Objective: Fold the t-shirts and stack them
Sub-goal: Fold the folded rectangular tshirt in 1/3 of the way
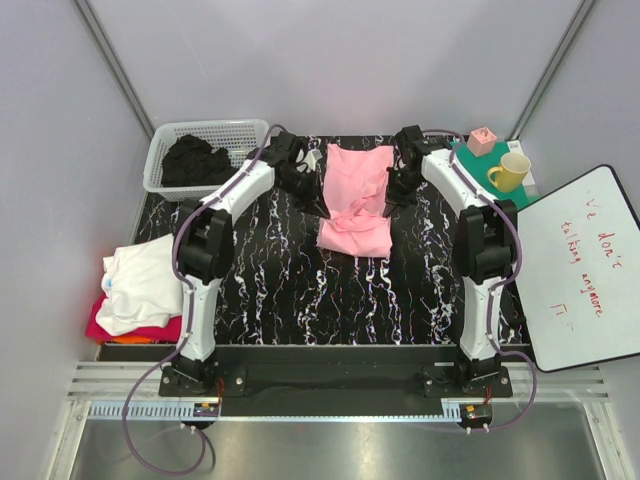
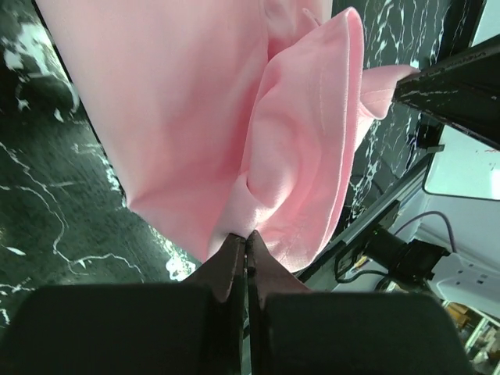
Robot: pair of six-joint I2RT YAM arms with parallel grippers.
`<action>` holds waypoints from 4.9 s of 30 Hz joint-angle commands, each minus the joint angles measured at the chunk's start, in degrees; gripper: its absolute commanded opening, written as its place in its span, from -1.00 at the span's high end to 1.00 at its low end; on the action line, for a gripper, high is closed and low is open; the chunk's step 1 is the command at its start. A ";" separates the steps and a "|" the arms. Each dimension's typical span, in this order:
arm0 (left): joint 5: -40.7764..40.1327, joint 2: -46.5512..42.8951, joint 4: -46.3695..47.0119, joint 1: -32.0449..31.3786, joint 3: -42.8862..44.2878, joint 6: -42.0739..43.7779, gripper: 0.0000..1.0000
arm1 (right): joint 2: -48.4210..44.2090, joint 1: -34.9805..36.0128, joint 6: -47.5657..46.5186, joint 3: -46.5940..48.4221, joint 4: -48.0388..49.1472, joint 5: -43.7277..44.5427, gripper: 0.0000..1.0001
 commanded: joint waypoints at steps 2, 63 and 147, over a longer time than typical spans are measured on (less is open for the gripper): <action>4.59 3.85 0.84 0.83 5.04 -1.57 0.36 | 5.05 -1.68 -0.65 8.34 -0.28 0.24 0.99; -23.08 22.92 4.17 -4.45 28.93 -2.18 1.00 | -14.18 -2.13 -1.00 -12.03 4.73 -8.29 -0.99; -14.91 -28.49 -1.98 -2.51 -35.93 5.71 -0.69 | -16.39 -2.83 -3.90 -36.04 4.99 -11.89 -0.69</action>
